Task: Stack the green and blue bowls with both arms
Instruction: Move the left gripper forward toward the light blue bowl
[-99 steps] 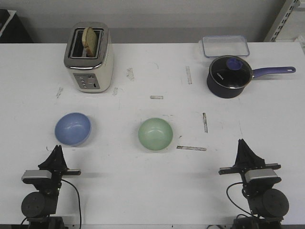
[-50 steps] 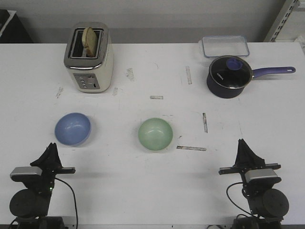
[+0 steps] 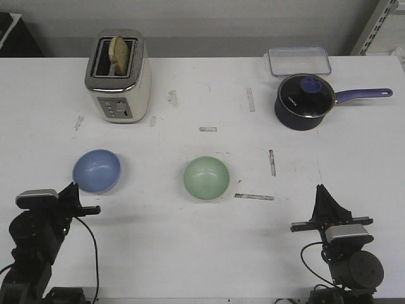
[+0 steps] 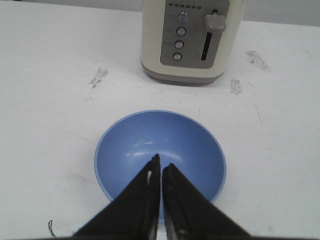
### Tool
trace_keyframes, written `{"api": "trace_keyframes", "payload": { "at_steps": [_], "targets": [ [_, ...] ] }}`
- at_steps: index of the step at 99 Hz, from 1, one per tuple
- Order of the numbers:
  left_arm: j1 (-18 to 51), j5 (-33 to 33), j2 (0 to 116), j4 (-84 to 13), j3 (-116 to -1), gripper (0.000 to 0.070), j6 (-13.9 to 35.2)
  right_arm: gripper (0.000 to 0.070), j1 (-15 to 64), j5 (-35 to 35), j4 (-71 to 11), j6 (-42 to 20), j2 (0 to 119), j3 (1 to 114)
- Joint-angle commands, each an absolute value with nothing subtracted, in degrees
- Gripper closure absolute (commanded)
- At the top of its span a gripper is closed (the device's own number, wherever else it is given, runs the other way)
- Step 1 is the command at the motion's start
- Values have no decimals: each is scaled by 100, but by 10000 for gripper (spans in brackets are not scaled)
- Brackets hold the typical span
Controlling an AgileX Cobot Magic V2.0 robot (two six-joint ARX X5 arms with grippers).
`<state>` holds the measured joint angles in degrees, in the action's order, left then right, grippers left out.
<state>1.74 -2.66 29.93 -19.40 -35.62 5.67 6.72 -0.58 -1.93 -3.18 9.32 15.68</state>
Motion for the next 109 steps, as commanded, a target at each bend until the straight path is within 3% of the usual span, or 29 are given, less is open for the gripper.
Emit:
{"api": "trace_keyframes", "payload": {
  "at_steps": [1, 34, 58, 63, 76, 81, 94, 109],
  "targets": [
    [178, -246, 3332, -2102, -3861, 698, 854, 694, 679, -40, -128, -272, 932, 1634],
    [176, -84, 5146, -3162, -5094, 698, 2051, 694, 679, -40, -128, -272, 932, 1634],
    [-165, 1446, 6407, -4091, -6016, 690, 2064, 694, 679, -40, -128, -272, 932, 1634],
    [-301, 1662, 6617, -4241, -6202, 633, 2071, 694, 679, -40, -128, -272, 932, 1634],
    [-692, 1699, 7111, -4539, -6639, 401, 2060, 694, 679, -40, -128, -272, 932, 1634],
    [-827, 1699, 7244, -4554, -6740, 363, 2058, 694, 679, -40, -128, -272, 932, 1634],
    [-1181, 1695, 7537, -4541, -6897, 350, 2060, 694, 676, -40, -128, -272, 932, 1634],
    [-1500, 1525, 7778, -4552, -6904, 168, 1984, 694, 679, -40, -128, -272, 932, 1634]
  ]
}}
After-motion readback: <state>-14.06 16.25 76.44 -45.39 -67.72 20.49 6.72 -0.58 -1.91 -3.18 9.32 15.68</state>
